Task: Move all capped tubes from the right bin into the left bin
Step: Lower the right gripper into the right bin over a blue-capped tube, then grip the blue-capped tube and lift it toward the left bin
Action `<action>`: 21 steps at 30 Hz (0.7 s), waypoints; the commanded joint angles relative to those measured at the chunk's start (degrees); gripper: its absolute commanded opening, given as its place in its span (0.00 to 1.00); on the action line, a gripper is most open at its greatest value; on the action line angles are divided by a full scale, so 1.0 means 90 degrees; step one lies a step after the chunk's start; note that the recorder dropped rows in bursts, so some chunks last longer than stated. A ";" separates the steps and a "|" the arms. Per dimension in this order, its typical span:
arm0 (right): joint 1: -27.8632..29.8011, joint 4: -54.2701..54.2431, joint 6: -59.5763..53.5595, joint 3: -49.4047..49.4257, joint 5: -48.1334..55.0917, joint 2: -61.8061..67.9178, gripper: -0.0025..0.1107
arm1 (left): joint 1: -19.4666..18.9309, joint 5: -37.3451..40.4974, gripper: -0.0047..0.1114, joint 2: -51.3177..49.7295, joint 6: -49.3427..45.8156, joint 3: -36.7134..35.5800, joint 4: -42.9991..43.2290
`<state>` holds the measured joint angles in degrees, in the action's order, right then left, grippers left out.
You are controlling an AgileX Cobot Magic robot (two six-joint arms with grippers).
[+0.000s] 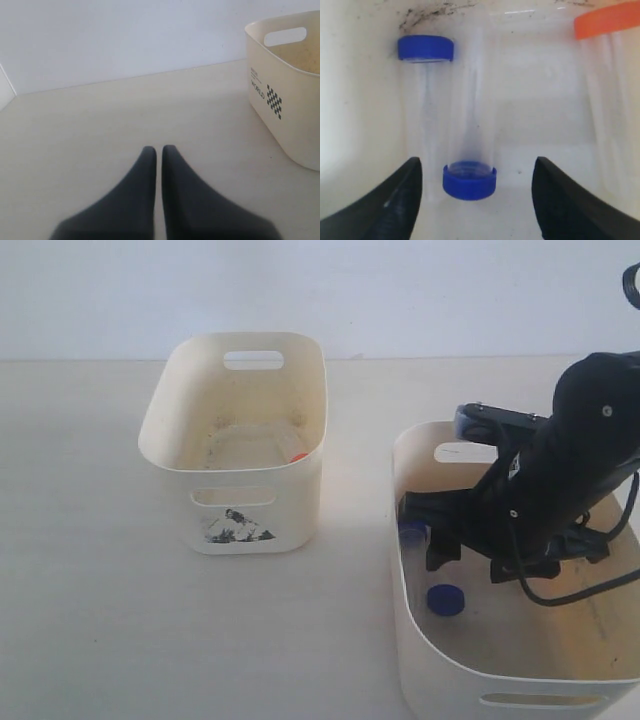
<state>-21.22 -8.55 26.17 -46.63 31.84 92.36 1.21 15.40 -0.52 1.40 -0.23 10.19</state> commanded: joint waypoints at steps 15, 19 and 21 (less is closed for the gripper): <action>0.0008 0.0004 -0.0249 0.0009 -0.0359 0.0773 0.02 | -0.0007 -0.0050 0.08 0.0007 0.0074 0.0026 -0.0007; 0.0008 0.0004 -0.0456 -0.0256 0.0287 0.0307 0.02 | -0.0007 -0.0050 0.08 0.0007 0.0074 0.0026 -0.0007; 0.0008 0.0004 -0.0543 -0.0556 0.0856 -0.0033 0.02 | -0.0007 -0.0050 0.08 0.0007 0.0074 0.0026 -0.0007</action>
<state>-21.22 -8.55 23.04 -48.52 34.10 96.47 1.21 15.40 -0.52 1.40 -0.23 10.19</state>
